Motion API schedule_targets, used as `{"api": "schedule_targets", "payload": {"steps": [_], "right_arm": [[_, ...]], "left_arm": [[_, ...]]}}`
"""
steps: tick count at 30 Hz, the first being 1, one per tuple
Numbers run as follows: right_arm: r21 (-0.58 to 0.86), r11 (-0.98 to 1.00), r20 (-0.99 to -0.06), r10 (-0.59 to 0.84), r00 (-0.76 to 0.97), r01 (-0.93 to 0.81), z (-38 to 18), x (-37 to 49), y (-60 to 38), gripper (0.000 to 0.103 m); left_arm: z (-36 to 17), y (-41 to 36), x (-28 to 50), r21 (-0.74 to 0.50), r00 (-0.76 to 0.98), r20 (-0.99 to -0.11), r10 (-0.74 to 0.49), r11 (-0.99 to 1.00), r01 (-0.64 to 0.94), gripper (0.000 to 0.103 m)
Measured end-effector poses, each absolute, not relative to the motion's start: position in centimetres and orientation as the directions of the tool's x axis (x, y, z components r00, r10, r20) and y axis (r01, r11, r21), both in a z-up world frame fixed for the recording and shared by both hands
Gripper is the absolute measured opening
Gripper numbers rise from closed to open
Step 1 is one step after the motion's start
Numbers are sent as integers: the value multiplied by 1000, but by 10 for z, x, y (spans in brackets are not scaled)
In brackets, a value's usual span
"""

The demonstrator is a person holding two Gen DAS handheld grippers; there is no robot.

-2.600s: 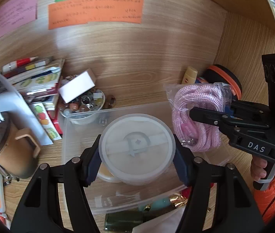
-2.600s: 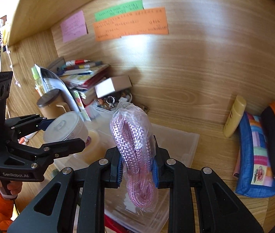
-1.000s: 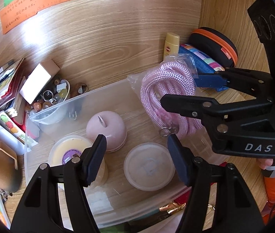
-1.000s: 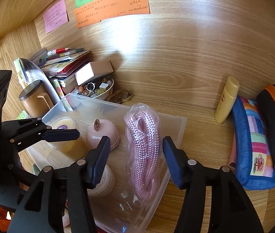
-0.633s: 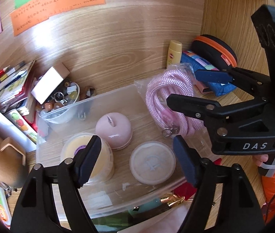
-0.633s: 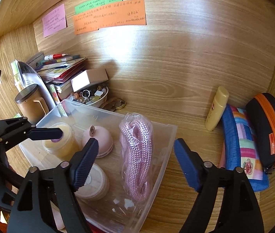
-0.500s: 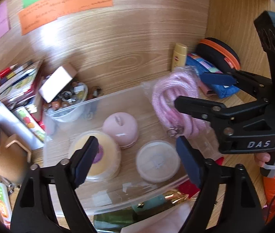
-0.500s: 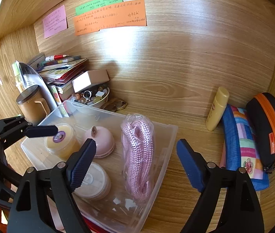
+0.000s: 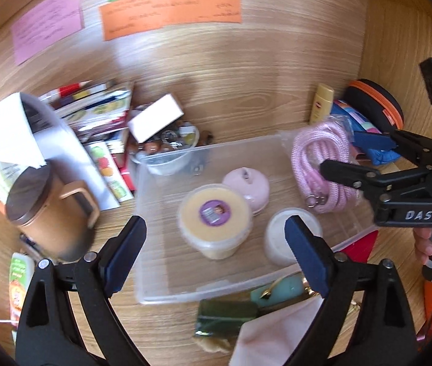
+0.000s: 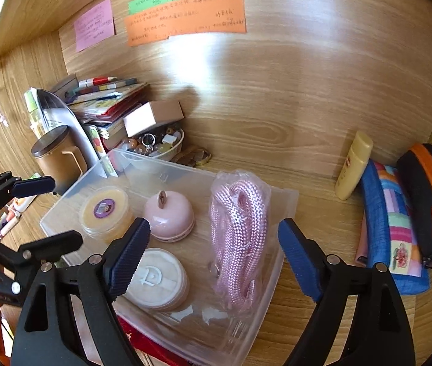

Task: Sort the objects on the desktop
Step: 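Move both grippers back toward the white cloth bag on the desk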

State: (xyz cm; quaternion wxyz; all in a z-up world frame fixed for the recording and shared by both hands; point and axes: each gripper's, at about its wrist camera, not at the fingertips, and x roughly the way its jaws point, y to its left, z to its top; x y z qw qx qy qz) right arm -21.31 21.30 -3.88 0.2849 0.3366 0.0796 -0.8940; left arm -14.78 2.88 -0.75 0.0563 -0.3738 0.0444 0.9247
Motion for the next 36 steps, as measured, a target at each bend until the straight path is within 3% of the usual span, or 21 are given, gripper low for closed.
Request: {"api": "schedule_targets", "payload": {"steps": [4, 8, 22, 36], "right_arm": [[13, -826, -619, -449, -644, 563, -24, -198, 213, 85], [-11, -832, -586, -444, -678, 555, -14, -180, 215, 102], [-45, -860, -600, -384, -702, 509, -26, -132, 220, 103], [16, -788, -666, -468, -581, 616, -66, -71, 187, 103]], "left_arm": [[-1, 11, -138, 23, -735, -676, 57, -995, -98, 98], [2, -7, -126, -6, -748, -661, 58, -997, -73, 98], [-13, -28, -79, -35, -741, -668, 67, -998, -58, 99], [-51, -64, -30, -90, -687, -726, 30, -995, 51, 99]]}}
